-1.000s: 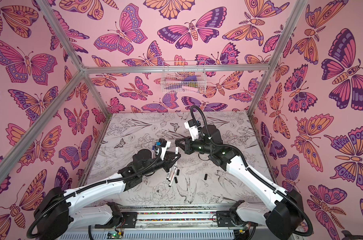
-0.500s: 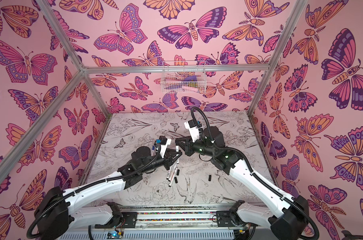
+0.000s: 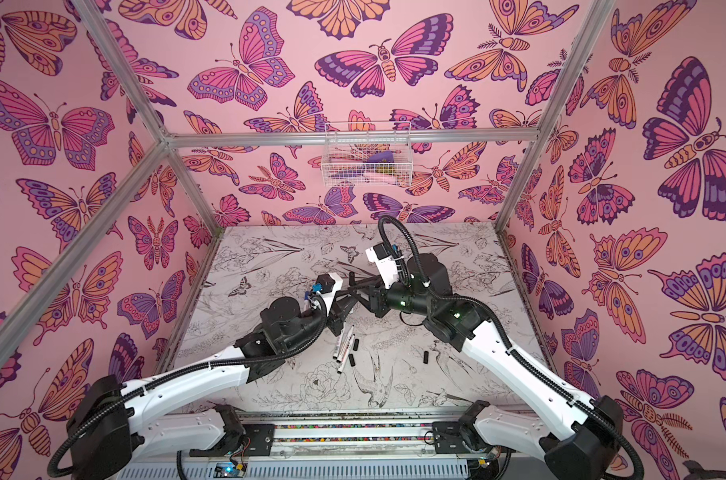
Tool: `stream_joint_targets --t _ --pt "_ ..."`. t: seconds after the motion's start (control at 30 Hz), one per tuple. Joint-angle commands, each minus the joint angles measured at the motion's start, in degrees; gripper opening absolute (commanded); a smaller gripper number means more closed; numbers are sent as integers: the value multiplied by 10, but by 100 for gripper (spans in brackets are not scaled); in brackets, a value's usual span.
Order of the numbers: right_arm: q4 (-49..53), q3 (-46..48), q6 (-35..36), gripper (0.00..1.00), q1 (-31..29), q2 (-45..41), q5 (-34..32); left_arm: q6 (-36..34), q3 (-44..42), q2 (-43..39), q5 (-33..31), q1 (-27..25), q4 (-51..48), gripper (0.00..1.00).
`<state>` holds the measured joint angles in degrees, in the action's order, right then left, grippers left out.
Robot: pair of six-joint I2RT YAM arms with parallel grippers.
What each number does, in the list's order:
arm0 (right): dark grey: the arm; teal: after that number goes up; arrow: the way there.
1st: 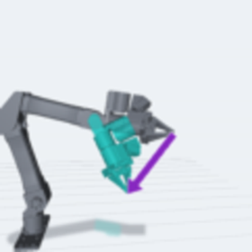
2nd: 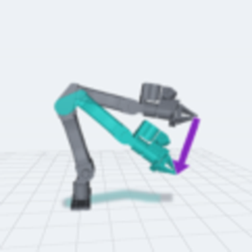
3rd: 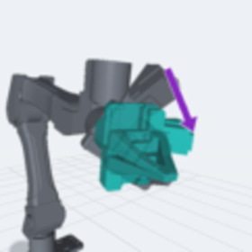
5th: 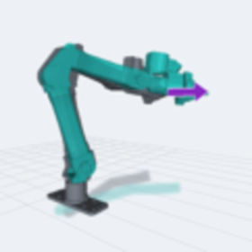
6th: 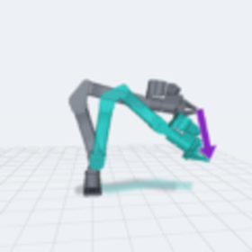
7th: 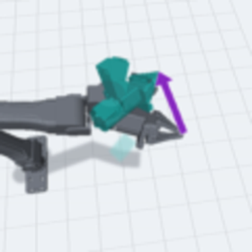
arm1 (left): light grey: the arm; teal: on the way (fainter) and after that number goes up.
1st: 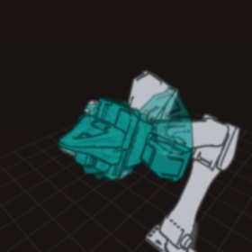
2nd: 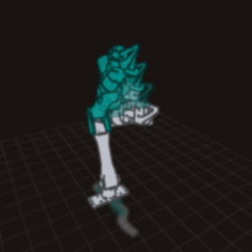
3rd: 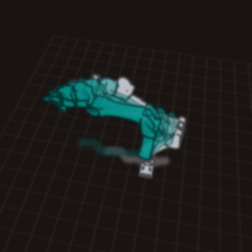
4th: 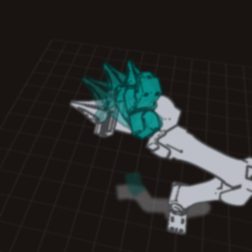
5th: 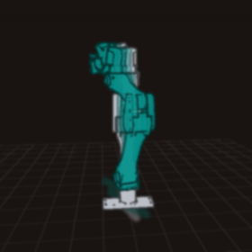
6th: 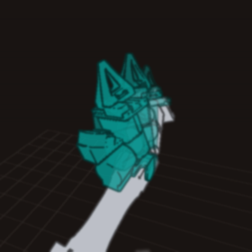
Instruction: Insert the pens into the pen caps
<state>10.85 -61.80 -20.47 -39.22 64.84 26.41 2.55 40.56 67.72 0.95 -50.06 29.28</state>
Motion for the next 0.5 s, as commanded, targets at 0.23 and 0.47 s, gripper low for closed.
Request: stream_joint_targets --t 0.23,0.47 --pt "60 -50 44 53 -11 -24 -64 -40 -9 2 -30 -16 64 0" --pt "37 -79 43 52 -11 -22 -61 -37 -23 1 -36 -24 61 0"
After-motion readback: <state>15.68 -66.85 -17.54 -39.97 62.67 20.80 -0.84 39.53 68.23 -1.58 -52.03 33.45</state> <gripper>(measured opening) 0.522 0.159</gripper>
